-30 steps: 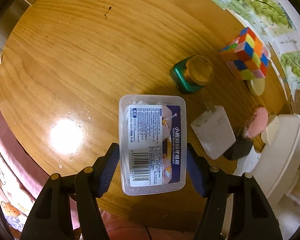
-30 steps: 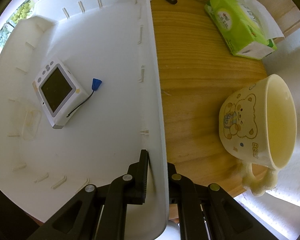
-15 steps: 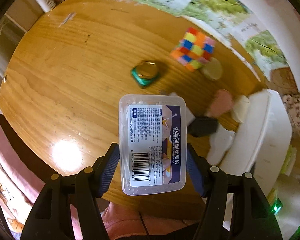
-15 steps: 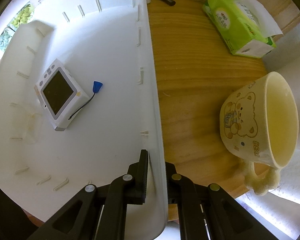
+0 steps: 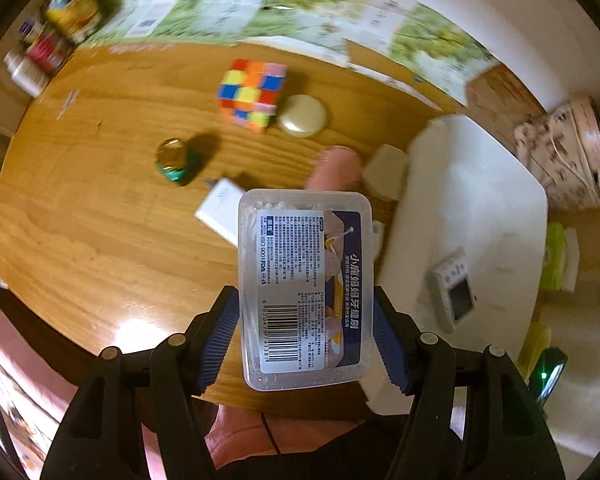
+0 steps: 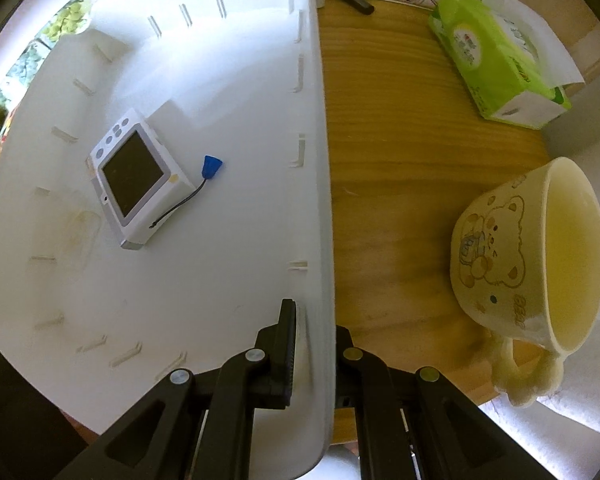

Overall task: Organize rigid objects
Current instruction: 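Lift the labeled box with the left gripper and carry it over the tray, then lower the labeled box into the tray and open the left gripper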

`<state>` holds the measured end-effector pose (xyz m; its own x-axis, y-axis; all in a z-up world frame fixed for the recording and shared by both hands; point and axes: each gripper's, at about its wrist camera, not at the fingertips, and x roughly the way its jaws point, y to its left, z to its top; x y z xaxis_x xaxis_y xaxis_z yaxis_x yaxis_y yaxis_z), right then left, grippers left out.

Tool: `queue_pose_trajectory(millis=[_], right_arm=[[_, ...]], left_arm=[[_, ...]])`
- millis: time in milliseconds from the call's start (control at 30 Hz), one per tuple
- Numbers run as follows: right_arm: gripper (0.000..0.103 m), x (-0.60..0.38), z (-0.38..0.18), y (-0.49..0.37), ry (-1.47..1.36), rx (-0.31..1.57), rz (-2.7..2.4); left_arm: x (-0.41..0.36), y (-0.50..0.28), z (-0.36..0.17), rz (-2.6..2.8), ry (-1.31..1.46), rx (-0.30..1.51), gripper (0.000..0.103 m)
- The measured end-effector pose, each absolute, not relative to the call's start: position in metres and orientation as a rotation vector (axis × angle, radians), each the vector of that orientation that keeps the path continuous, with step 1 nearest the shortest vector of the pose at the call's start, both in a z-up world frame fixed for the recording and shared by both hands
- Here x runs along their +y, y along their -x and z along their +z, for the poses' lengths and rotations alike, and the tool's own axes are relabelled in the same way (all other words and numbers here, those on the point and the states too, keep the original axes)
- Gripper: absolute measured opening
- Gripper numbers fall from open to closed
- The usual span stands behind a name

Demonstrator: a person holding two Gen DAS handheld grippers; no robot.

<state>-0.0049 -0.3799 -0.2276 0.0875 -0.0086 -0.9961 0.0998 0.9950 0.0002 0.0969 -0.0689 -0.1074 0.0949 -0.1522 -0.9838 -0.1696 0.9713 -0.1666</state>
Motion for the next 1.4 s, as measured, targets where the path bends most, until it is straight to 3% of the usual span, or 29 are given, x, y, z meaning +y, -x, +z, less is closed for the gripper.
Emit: queue_pose_trajectory(millis=[767,1400], right_arm=[[0.008,-0.370,-0.226,0.010,-0.017,1.478,0.013],[0.008,-0.381,-0.230,-0.001,-0.015,1.506,0.037]], left_arm=[[-0.206,-0.124,-0.092,-0.261,-0.063,1.435,0.068],[-0.246,-0.140,-0.095,-0.309,-0.136,1.356,0.069]])
